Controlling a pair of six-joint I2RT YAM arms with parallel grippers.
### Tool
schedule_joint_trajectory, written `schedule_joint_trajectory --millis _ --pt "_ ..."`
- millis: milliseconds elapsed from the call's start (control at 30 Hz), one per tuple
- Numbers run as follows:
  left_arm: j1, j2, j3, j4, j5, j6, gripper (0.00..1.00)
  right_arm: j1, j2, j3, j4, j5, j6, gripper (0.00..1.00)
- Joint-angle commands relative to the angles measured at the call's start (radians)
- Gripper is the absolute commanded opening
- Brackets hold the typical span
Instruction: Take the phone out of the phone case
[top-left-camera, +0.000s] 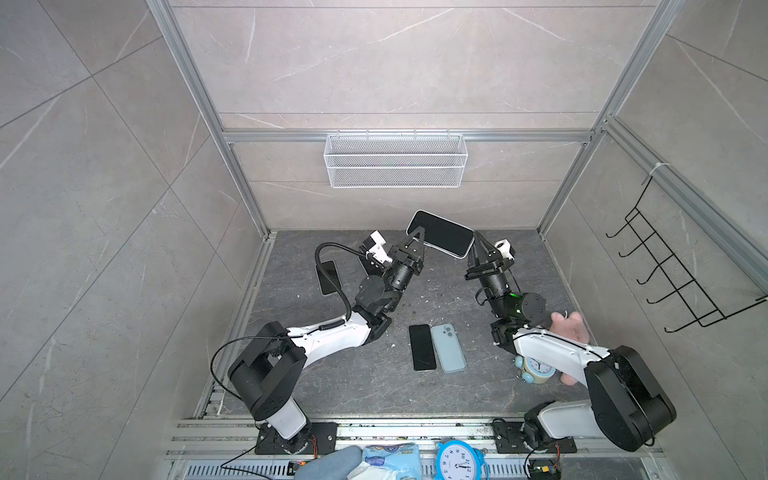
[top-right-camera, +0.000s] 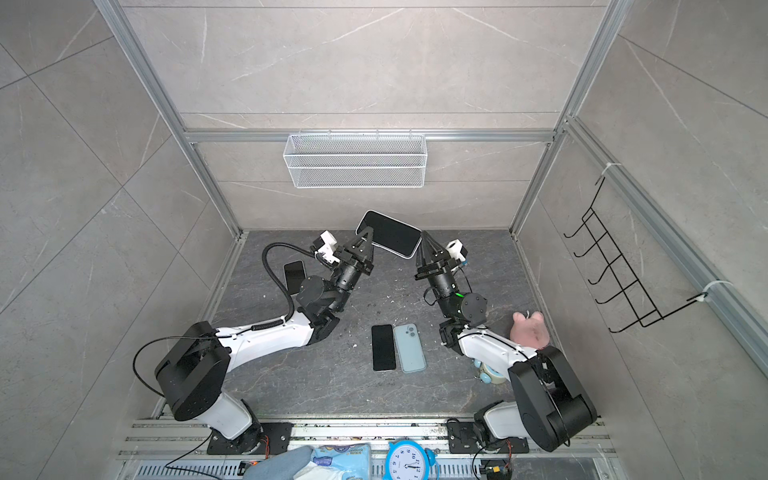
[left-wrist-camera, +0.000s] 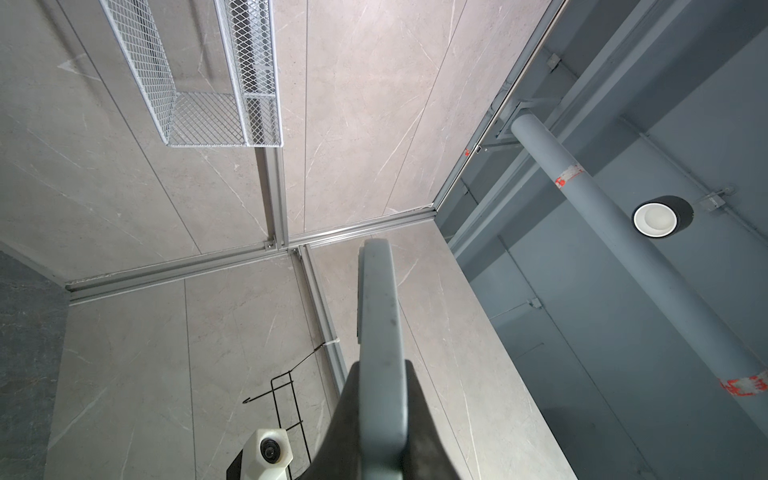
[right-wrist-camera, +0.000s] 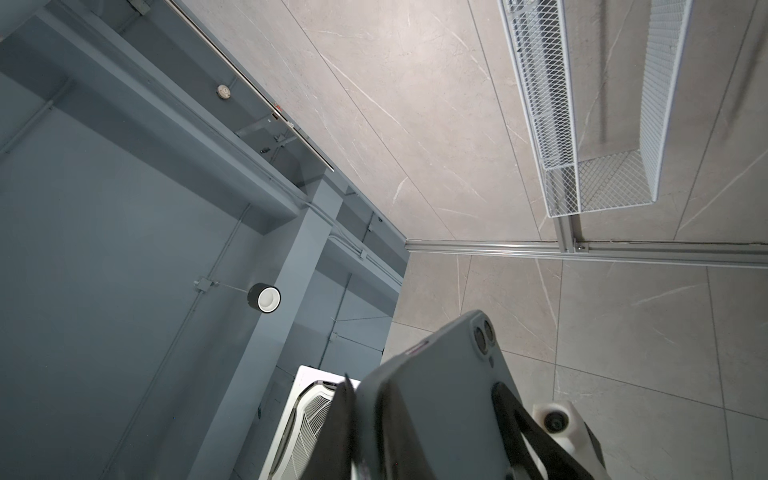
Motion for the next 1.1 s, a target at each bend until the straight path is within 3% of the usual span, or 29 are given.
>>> schedule_joint_trajectory --millis 0,1067 --pt "-0.045 -0.017 0.087 0.159 0.121 -0.021 0.00 0.010 0.046 -0.013 -0.052 -0.003 0.069 0.10" --pt "-0.032 -0.013 0.097 0.161 0.102 0.012 0.00 0.011 0.151 -0.141 -0.052 0.063 0.224 0.18"
